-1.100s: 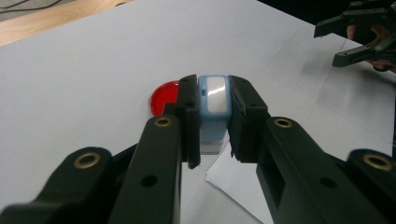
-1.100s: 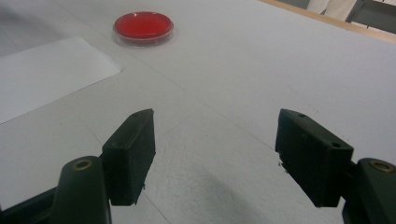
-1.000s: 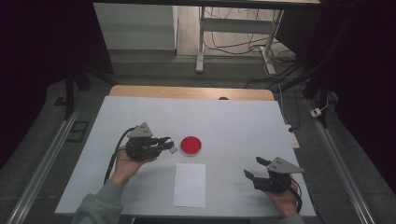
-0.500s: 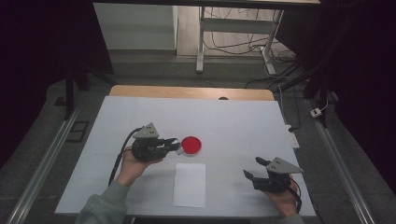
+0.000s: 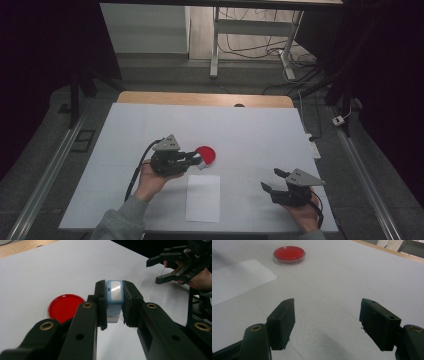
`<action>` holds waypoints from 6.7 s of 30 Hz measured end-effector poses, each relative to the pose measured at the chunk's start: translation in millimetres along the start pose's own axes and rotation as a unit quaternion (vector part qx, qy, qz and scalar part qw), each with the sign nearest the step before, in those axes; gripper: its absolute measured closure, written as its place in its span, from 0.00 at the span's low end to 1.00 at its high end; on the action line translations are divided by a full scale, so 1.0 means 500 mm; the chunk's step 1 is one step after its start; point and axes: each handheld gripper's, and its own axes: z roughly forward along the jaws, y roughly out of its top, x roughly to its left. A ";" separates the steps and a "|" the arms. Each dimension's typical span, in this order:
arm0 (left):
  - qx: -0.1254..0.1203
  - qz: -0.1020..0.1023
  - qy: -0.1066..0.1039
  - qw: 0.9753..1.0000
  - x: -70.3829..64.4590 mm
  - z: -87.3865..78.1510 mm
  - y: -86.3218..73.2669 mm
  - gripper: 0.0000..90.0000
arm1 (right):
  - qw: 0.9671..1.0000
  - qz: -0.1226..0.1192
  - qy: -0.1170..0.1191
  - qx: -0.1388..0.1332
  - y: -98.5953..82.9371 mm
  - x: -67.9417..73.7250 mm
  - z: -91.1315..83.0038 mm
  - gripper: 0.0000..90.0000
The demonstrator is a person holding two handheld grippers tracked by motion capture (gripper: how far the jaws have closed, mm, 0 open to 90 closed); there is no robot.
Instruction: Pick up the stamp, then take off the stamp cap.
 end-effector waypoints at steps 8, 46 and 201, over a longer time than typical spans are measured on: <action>0.006 0.001 -0.010 1.000 -0.008 0.023 -0.004 0.83 | 1.000 0.000 0.000 -0.002 0.000 0.001 -0.001 0.32; -0.006 0.008 -0.035 0.999 -0.025 0.024 0.004 0.83 | 1.000 -0.006 -0.001 -0.009 0.009 0.016 -0.001 0.32; 0.003 -0.003 -0.022 1.000 -0.043 0.083 -0.009 0.83 | 0.998 -0.054 -0.007 -0.017 0.101 0.235 0.182 0.48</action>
